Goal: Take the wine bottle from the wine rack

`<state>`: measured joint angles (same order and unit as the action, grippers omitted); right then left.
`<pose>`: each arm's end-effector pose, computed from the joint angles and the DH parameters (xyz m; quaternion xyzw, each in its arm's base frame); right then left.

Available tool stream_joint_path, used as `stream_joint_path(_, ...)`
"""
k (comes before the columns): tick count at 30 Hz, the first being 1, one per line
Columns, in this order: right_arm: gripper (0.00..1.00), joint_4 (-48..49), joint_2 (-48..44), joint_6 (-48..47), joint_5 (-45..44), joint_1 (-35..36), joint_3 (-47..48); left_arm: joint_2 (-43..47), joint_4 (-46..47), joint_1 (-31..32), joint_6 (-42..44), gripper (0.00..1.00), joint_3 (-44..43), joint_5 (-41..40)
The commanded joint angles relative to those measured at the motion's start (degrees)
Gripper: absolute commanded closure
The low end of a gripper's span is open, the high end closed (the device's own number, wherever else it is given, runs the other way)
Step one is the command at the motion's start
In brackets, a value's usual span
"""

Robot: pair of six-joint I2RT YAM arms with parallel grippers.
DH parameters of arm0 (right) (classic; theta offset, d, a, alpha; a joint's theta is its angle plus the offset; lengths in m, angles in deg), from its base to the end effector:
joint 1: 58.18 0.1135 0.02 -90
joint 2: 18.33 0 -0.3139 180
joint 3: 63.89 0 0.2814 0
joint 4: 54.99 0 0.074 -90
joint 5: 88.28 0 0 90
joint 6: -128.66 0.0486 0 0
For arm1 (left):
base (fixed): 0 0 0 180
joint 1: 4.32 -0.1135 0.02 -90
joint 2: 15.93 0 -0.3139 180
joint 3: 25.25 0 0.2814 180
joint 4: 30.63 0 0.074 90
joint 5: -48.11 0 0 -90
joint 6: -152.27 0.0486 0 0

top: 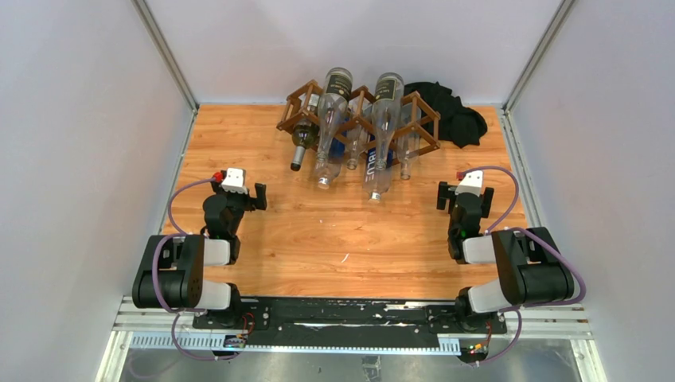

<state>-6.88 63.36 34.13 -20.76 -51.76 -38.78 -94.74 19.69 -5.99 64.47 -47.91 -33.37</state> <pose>0.2478 0.0092 0.1717 0.0558 0.7516 -0.1370 0.6428 0.2374 -0.0003 0.1753 0.0532 0.7399 -0.0325 0.6699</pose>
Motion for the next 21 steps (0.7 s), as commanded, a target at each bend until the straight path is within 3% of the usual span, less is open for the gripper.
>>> stream_joint_path(1, 0.0, 1.19, -0.22, -0.65, -0.11, -0.43, -0.57, -0.16, 0.63, 0.3, 0.79, 0.0, -0.29, -0.69)
stream_joint_path(19, 0.0, 2.11, -1.57, -1.52, 0.43, -0.31, -0.83, 0.82, 1.12, 0.27, 0.96, 0.0, -0.17, 0.14)
stream_joint_path(21, 0.0, -0.64, -5.13, -1.54, -0.94, 0.01, -0.83, 3.94, -5.02, 0.21, 0.87, 0.0, -2.03, -0.68)
